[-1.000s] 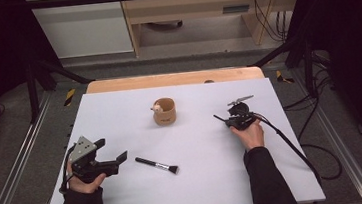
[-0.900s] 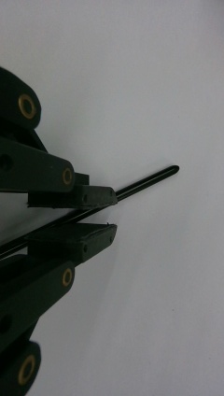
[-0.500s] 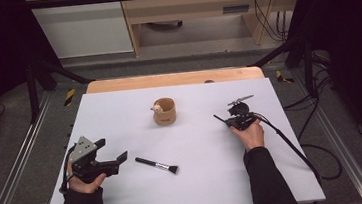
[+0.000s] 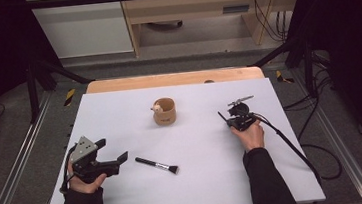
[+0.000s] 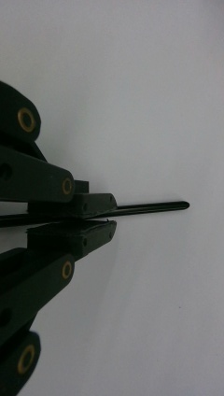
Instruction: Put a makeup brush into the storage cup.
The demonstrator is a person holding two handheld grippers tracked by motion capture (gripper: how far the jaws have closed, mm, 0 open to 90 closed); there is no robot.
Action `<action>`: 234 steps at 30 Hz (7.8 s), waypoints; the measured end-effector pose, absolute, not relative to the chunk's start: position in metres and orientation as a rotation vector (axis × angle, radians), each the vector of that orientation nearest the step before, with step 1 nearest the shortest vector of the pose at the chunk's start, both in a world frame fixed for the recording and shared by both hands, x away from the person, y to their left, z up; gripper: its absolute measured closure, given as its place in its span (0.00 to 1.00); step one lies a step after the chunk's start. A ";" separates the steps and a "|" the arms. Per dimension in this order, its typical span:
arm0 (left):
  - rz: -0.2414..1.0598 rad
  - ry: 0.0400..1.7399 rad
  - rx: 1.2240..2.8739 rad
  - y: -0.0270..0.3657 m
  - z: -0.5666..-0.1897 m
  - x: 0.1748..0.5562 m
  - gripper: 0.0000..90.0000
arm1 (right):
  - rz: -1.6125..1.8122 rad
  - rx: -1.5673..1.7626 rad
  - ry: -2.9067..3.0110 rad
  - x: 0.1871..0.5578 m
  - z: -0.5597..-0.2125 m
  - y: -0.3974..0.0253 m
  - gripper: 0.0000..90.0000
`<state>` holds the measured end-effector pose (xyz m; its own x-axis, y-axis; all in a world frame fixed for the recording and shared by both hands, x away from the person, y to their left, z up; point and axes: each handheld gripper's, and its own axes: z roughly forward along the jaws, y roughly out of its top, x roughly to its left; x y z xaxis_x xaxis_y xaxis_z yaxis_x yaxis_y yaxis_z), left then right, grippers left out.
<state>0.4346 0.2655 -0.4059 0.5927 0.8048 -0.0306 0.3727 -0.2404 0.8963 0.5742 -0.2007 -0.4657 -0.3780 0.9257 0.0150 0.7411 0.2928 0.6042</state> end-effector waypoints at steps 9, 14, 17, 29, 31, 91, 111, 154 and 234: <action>0.551 0.952 1.844 0.266 -0.406 0.435 0.08 | 0.770 1.520 2.244 0.573 -0.464 -0.201 0.92; 0.552 0.946 1.855 0.265 -0.406 0.435 0.08 | 0.807 1.491 2.250 0.571 -0.455 -0.202 0.82; 0.551 0.946 1.857 0.265 -0.406 0.435 0.08 | 0.800 1.468 2.262 0.570 -0.449 -0.205 0.79; 0.545 0.943 1.861 0.265 -0.406 0.435 0.08 | 0.632 1.416 2.381 0.575 -0.439 -0.201 0.72; 0.544 0.943 1.862 0.265 -0.406 0.435 0.08 | 0.612 1.421 2.397 0.577 -0.440 -0.201 0.74; 0.544 0.922 1.906 0.257 -0.408 0.435 0.08 | 0.738 1.381 2.502 0.544 -0.415 -0.199 0.95; 0.532 0.869 1.943 0.240 -0.405 0.434 0.08 | 0.958 1.191 2.564 0.494 -0.396 -0.188 0.95; 0.552 0.613 2.154 0.167 -0.380 0.443 0.08 | 1.081 0.882 2.720 0.470 -0.377 -0.138 0.95; 0.821 0.106 2.453 0.079 -0.402 0.427 0.35 | 1.047 0.726 2.903 0.461 -0.380 -0.110 0.95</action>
